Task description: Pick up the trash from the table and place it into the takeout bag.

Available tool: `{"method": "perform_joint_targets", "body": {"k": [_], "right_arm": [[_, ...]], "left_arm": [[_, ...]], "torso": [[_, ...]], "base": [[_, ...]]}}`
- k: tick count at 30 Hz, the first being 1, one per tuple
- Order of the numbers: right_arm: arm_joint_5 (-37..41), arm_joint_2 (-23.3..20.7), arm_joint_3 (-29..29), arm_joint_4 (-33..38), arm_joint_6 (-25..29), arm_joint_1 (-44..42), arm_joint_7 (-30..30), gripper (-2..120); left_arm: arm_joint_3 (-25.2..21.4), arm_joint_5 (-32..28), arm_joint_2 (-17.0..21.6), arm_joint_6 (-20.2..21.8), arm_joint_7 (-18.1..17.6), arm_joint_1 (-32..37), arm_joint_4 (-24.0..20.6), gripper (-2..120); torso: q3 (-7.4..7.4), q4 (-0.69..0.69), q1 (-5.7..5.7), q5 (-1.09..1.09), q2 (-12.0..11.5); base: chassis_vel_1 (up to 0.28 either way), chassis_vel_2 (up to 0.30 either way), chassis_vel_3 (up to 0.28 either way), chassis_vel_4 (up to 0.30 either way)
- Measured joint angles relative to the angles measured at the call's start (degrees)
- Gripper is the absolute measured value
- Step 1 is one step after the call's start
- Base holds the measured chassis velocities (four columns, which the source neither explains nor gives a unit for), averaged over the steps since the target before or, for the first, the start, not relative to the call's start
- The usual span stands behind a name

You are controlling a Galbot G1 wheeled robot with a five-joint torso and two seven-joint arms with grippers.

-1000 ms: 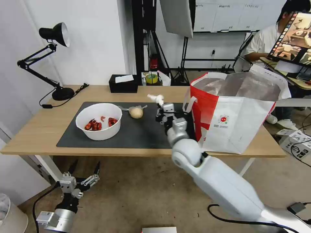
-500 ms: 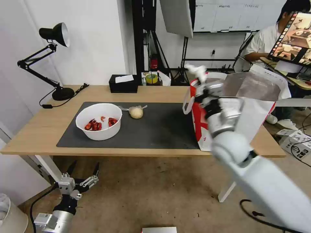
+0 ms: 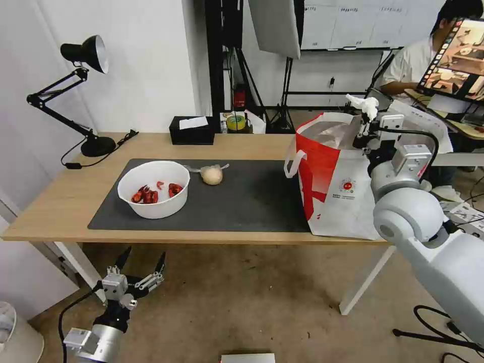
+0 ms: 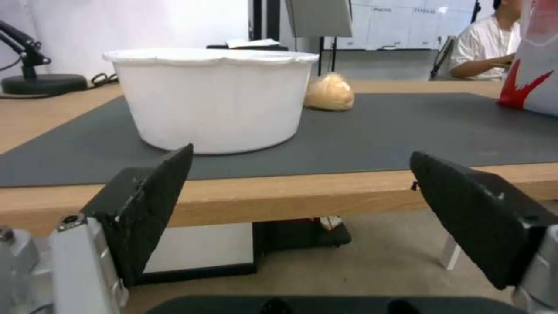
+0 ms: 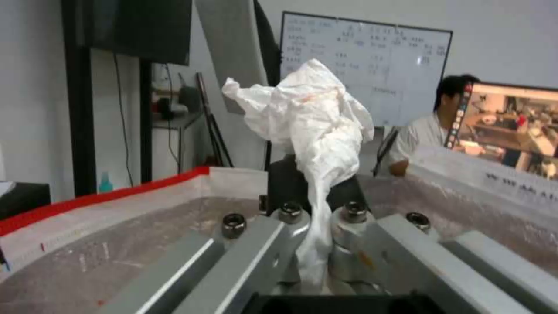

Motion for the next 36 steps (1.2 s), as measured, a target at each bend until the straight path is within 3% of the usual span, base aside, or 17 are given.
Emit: {"method": "perform_joint_targets", "body": {"k": [7, 9, 14, 23, 28, 36], "right_arm": [[1.7, 0.9, -0.1, -0.4, -0.8, -0.3, 0.7, 17], [2.4, 1.2, -0.5, -0.7, -0.9, 0.4, 0.6, 28], [2.6, 1.6, -1.2, -1.1, -1.0, 1.4, 0.7, 42], [2.4, 2.7, -1.7, -1.5, -1.1, 1.8, 0.6, 78], [3.2, 3.2, -2.0, -0.1, 2.8, 1.5, -5.5, 97], [4.3, 3.5, -3.8, 3.5, 7.6, 0.4, -15.0, 100]], "left_arm": [[0.0, -0.5, 0.8, 0.3, -0.7, -0.3, 0.0, 100], [0.0, -0.5, 0.6, 0.3, -0.9, -0.3, 0.0, 100], [0.1, -0.5, 0.4, 0.3, -0.9, -0.4, 0.0, 100], [0.0, -0.6, 0.3, 0.3, -1.0, -0.4, 0.0, 100], [-0.2, -0.6, 0.2, 0.3, -1.0, -0.4, -0.1, 100], [-0.3, -0.7, -0.4, 0.3, -1.0, -0.7, 0.1, 100]], "torso": [[0.00, 0.00, 0.00, -0.01, 0.0], [0.00, 0.00, 0.00, -0.01, 0.0], [0.00, 0.00, 0.00, -0.01, 0.0], [0.00, 0.00, 0.00, -0.01, 0.0], [0.00, 0.00, 0.00, -0.01, 0.0], [0.00, 0.01, 0.00, -0.02, 0.0]], "base": [[0.000, 0.000, 0.000, 0.000], [0.000, 0.000, 0.000, 0.000], [0.000, 0.000, 0.000, 0.000], [0.000, 0.000, 0.000, 0.000], [0.000, 0.000, 0.000, 0.000], [0.000, 0.000, 0.000, 0.000]]}}
